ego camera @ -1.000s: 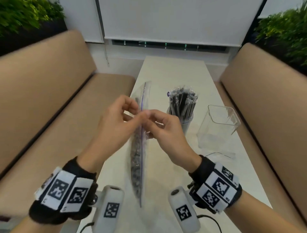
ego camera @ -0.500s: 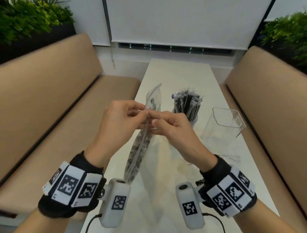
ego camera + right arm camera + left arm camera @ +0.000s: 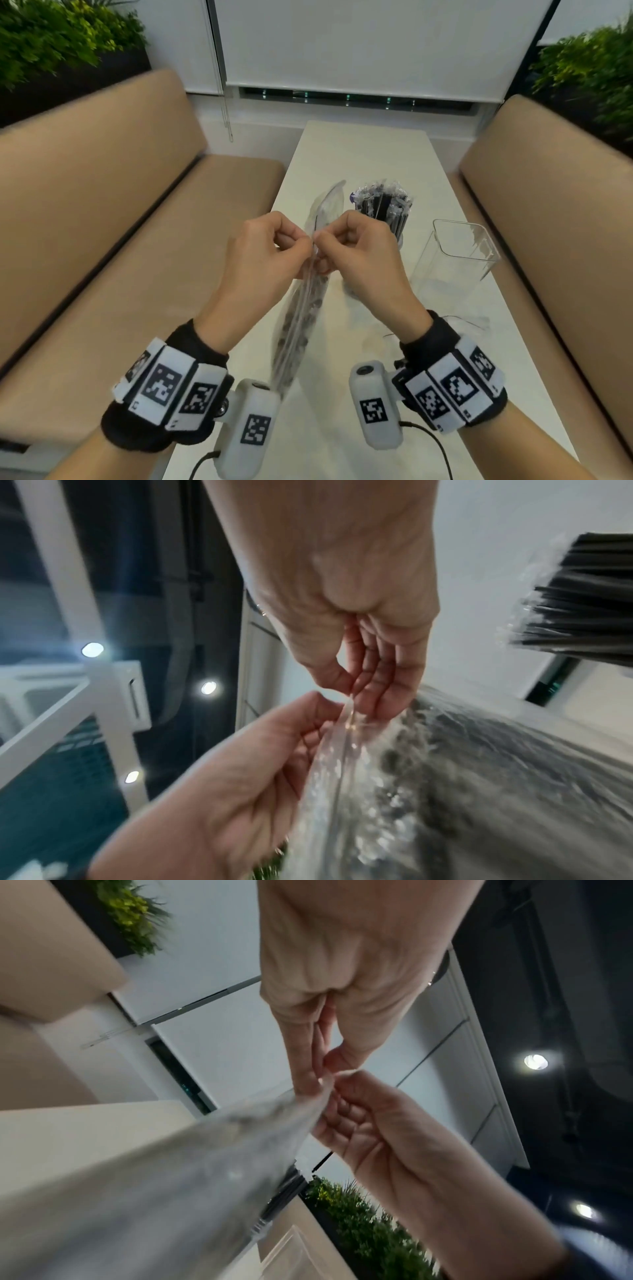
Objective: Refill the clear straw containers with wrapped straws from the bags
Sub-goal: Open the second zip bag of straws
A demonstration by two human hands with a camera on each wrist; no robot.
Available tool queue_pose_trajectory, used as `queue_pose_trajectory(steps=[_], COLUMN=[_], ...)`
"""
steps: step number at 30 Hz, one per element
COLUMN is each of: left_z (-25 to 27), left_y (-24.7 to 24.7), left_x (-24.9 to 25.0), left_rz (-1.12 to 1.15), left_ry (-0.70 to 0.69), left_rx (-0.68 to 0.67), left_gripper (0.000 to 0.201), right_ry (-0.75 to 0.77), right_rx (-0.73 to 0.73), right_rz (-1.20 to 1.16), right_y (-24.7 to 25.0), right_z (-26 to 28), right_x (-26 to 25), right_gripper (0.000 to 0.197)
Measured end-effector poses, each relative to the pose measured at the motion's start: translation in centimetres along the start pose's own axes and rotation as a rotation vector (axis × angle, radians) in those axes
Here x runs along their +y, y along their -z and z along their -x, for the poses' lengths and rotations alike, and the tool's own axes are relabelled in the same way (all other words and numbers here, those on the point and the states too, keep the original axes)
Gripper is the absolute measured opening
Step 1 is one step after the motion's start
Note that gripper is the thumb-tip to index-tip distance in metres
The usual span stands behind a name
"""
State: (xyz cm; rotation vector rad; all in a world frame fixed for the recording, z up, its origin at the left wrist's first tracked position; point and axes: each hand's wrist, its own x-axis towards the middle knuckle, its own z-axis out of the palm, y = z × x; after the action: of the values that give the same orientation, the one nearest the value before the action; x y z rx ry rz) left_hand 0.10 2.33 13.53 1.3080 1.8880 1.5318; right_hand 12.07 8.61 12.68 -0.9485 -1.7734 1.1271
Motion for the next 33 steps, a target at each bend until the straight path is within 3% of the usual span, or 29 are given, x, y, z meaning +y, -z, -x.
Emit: queue_pose_trajectory(steps=[3,6,9,14,16,19,20,24,27,31,33], left_z=[-0.2,-0.8,-1.1,-1.5,-1.6,-2.0,-2.3,-2.5,-2.6,-2.1,-2.0], left_y=[0.3,1.3,0.6,-0.9,-1.0,1.2,2.6,6.0,6.4,5.4,4.9], left_x=[-0.4,-0.7,-1.1,-1.4,-1.4,-2.0,-2.3,-3.1,-2.7,-2.5,-3.1], left_rz=[-0.197,-0.324,-0.289,-0.399,-0.445,-0.628,-0.673,-0.767,-0.576,0.086,0.152], left_ry=[-0.167,-0.307,-0.152,-0.105,-0.162,-0.274,-0.259,-0.174,-0.025,0.198,0.184], left_rx=[0.146,0.117,0.017,-0.242,-0.244,-0.095,-0.052,-0.135,-0.173,-0.476,-0.579], left_gripper=[0.006,0.015,0.026,0.041,0.040,0.044,0.045,0.043,0.057,0.097,0.097], right_ry=[0.096,0.080,0.078,0.012,-0.015,-0.040,-0.055,-0.134,-0.243,-0.360,-0.387], right_rx=[0.137,0.193,0.201,0.111,0.049,0.096,0.118,0.079,0.027,-0.070,-0.085], right_rz=[0.212,0.233,0.246,0.318,0.369,0.432,0.455,0.433,0.169,-0.076,-0.243], right_y=[0.4,1.5,1.9,0.4,0.5,3.6,5.0,7.9,7.9,7.2,6.9], right_z=[0.6,0.6,0.4,-0.9,-1.2,-1.3,-1.2,-0.1,0.3,0.7,1.2], right_x=[0.0,0.3,0.4,1.0,2.1,3.0,3.2,2.9,2.5,2.6,2.8], right_gripper=[0.013,0.017,0.018,0.022,0.023,0.013,0.011,0.010,0.007,0.030,0.034])
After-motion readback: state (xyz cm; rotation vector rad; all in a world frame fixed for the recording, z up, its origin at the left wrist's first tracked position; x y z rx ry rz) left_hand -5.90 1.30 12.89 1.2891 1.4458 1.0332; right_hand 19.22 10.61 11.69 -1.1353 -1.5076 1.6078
